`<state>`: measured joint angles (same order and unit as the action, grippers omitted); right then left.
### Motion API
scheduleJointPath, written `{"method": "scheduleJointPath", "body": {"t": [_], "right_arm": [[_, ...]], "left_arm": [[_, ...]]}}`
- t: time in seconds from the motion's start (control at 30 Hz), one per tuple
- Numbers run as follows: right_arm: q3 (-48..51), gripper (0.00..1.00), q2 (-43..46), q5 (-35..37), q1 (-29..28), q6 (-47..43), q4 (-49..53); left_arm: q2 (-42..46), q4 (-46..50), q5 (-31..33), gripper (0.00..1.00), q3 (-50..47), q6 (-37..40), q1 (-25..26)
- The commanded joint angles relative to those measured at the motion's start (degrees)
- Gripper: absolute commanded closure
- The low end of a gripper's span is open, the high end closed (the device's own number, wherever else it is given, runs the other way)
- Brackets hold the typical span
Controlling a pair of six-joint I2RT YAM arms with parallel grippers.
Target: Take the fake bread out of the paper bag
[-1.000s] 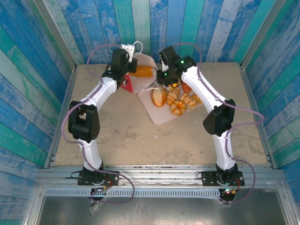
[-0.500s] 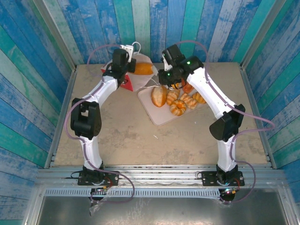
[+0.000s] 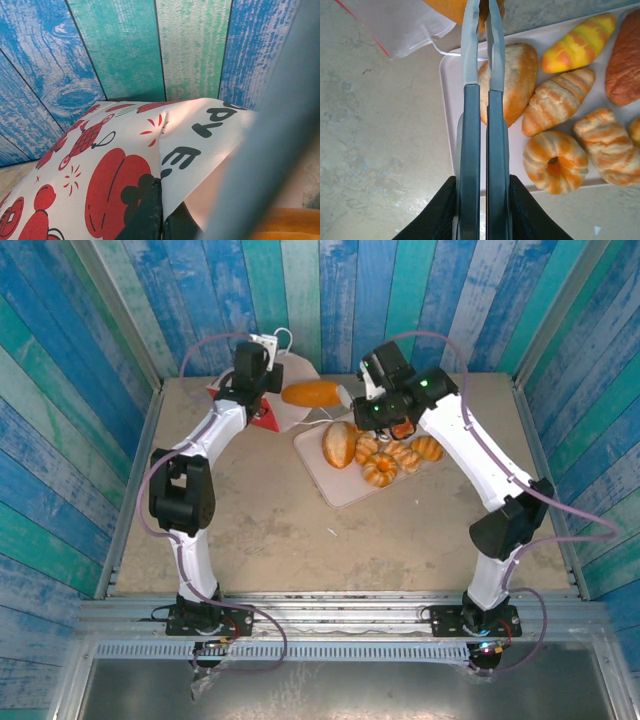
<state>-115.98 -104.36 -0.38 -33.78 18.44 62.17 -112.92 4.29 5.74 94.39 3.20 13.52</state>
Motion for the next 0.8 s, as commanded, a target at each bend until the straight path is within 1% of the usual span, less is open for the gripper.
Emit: {"method": "scheduleJointPath", "body": {"t": [0.0, 0.2, 0.33, 0.5, 0.77], "right_arm": [[0.8, 0.99, 4.6, 2.6, -0.1, -3.7, 0.1], [2.5, 0.99, 7.7, 4.5, -0.1, -6.8, 2.1], [4.1, 1.0, 10.4, 4.0, 0.1, -9.2, 2.9], [7.5, 1.0, 14.4, 2.2, 0.8, -12.3, 4.0], [12.8, 0.99, 20.4, -2.0, 3.6, -14.6, 7.7]], "left_arm": [[-3.5, 1.0, 0.9, 1.0, 1.7, 0.3, -0.6], [-4.5, 1.4, 0.4, 1.0, 2.7, 0.2, -0.6], [-5.0, 2.3, 0.5, 1.0, 3.7, 0.5, -0.7], [-5.3, 2.4, 0.3, 1.0, 3.8, 0.5, -1.1], [-5.7, 2.1, 0.1, 1.0, 4.4, 0.3, -1.8]]}}
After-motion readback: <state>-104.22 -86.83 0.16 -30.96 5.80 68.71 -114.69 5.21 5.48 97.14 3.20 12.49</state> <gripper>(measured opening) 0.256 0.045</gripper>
